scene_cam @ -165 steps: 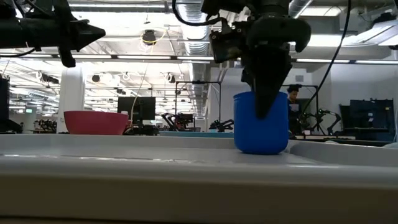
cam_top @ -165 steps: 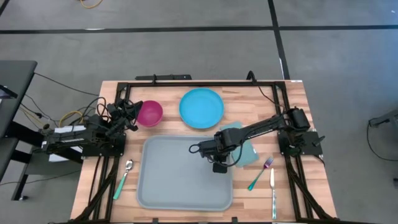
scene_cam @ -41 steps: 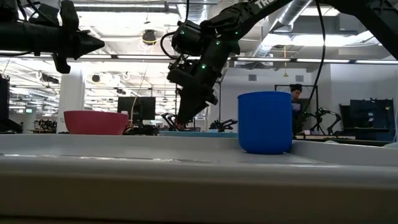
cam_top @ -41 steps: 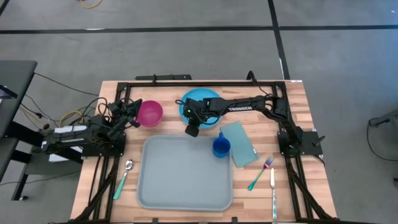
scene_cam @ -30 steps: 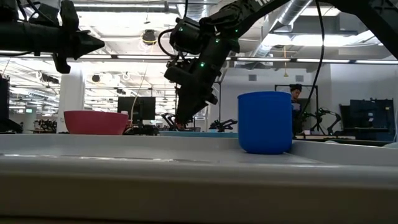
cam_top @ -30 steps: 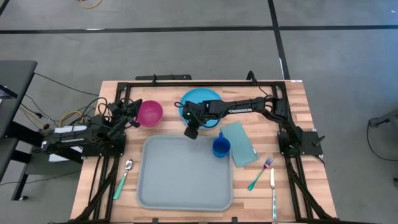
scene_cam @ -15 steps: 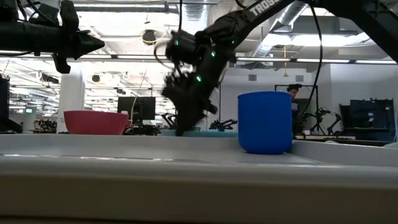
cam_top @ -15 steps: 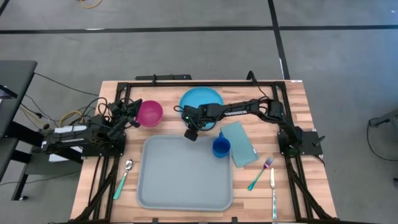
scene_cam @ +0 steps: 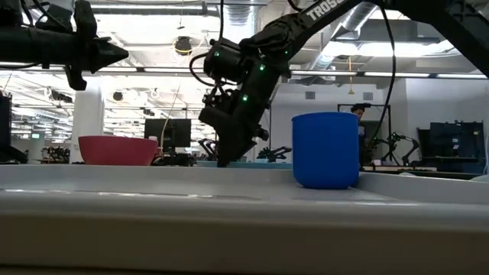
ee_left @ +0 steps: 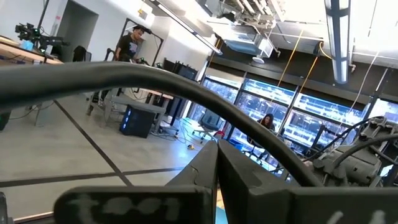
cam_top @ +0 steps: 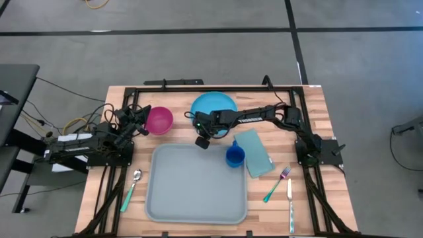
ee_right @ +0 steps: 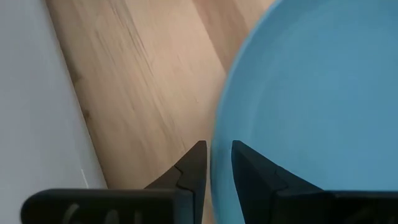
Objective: Set up tray
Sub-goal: Put the light blue plate to the left of the blue mug on the gray tray
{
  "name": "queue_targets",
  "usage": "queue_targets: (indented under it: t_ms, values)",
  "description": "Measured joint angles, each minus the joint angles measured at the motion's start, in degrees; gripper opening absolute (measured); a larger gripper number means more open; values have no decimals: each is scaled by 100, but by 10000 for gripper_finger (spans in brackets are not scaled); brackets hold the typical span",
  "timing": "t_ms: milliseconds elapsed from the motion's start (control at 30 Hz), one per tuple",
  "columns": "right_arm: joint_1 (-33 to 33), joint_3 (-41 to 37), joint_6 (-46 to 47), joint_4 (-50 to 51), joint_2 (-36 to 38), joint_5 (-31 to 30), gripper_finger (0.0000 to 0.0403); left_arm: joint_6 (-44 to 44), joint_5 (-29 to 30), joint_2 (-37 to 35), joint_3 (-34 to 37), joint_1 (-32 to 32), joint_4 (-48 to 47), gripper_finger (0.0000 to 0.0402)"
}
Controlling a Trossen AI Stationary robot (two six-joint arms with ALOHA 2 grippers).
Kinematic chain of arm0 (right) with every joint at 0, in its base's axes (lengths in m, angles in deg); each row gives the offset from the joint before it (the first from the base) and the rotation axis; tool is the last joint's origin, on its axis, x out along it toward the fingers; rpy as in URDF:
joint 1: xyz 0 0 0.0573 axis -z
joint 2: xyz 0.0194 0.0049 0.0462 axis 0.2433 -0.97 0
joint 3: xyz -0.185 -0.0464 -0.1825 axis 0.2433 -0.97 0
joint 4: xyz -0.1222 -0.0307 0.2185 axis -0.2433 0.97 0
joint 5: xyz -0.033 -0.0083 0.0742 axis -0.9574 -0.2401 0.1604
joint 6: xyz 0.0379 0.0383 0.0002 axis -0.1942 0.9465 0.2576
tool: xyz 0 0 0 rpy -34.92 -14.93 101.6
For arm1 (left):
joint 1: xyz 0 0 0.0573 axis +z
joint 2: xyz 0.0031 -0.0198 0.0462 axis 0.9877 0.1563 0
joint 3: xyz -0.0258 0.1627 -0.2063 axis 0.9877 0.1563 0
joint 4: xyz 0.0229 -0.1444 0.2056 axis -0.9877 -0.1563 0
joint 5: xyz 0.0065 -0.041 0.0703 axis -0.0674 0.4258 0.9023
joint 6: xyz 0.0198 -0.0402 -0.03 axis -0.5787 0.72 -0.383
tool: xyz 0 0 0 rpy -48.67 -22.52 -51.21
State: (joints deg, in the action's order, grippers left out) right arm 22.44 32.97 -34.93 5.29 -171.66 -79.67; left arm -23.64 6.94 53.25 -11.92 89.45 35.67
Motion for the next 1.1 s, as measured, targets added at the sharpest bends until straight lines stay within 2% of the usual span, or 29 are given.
queue_targets:
  t_ms: [200, 400, 600, 833, 1100]
  values:
    - [7, 2, -10, 27, -70, 5, 63, 0, 7, 0, 0, 0, -3, 0]
    - [13, 20, -233, 161, -15, -56, 12, -2, 25, 0, 0, 0, -2, 0]
    - [-138, 559, -272, 849, -32, -24, 11, -29, 57, 0, 0, 0, -2, 0]
    - [-838, 1466, -500, 1585, -34, -9, 4, -42, 61, 0, 0, 0, 0, 0]
    - [-1999, 1722, -746, 1684, -38, 2, 3, -42, 61, 0, 0, 0, 2, 0]
